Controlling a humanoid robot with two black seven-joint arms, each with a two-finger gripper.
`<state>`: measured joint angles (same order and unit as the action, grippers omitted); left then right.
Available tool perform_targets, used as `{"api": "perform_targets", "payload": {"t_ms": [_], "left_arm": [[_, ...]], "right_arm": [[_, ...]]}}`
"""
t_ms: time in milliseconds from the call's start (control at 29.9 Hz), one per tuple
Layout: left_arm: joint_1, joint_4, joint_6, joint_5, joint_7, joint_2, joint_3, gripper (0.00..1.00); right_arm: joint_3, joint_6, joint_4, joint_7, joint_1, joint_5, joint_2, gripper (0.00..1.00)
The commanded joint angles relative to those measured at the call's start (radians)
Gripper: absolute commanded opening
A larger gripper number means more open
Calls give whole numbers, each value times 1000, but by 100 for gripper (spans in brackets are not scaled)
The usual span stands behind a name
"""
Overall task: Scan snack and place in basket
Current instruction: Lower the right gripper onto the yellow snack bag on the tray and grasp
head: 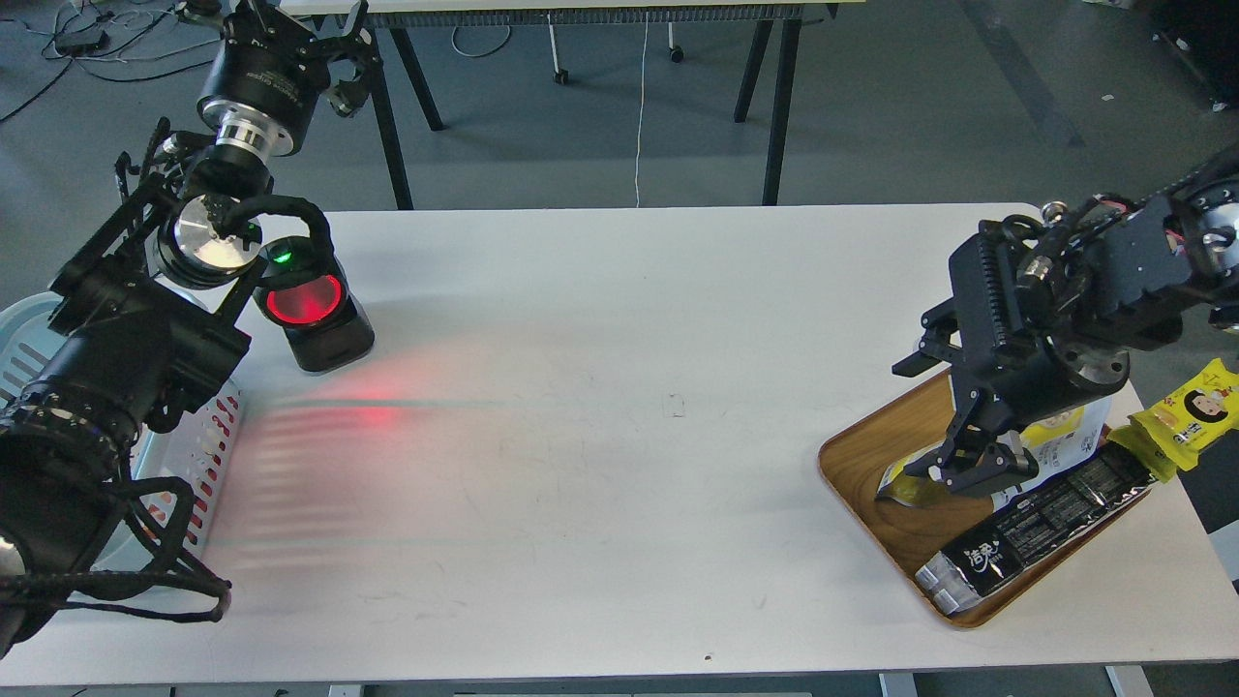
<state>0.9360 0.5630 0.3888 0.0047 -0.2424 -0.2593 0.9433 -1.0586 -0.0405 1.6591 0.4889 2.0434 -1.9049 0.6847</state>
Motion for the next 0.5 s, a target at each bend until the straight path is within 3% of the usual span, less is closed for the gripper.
{"api": "perform_targets", "payload": {"t_ms": [0,167,468], "left_arm": [[0,0,-1,0,0,2,0,100],[0,0,-1,1,0,2,0,100],[-2,0,-1,0,0,9,-1,100]], "right_arm": [[-26,4,4,0,-2,-66,15,91],[-40,4,-5,0,-26,-85,44,89],[-34,1,-48,0,-38,-92,38,54]]}}
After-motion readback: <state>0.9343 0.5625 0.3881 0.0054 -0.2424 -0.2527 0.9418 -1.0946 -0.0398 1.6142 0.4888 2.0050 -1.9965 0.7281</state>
